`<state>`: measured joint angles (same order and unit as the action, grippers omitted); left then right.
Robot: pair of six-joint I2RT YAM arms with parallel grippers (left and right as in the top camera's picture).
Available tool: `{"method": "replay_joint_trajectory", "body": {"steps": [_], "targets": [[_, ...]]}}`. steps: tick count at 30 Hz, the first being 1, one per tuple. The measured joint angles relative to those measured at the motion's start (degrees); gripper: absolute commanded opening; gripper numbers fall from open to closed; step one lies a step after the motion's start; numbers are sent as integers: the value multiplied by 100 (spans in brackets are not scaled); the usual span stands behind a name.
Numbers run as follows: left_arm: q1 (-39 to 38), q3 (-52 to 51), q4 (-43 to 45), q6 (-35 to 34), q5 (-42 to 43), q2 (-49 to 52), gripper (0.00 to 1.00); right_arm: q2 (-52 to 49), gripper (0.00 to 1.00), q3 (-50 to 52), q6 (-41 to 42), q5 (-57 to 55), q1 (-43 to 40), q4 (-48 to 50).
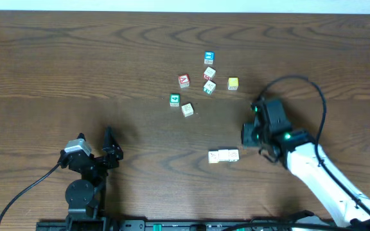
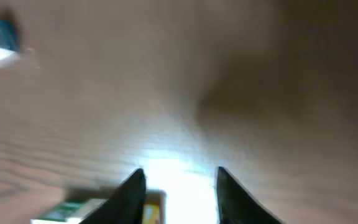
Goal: Lift 5 blocks
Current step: 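Raise right gripper and move it up to the yellow 'K' block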
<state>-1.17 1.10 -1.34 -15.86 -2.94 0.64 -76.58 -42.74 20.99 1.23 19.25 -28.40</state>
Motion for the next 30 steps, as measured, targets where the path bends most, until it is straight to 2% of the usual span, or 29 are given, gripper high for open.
{"method": "replay_joint_trajectory", "body": {"steps": [6, 11, 21, 30], "targets": [[0, 0, 0, 0, 0, 0, 81, -481, 49, -1189, -282, -125, 0, -98], [0, 0, 0, 0, 0, 0, 81, -1134, 54, -1692, -363, -308, 0, -42], [0, 0, 0, 2, 0, 0, 81, -2732, 53, -2859, -433, -444, 0, 33], [0, 0, 0, 0, 0, 0, 81, -3388, 53, -3541, -455, -549, -42, 232]]}}
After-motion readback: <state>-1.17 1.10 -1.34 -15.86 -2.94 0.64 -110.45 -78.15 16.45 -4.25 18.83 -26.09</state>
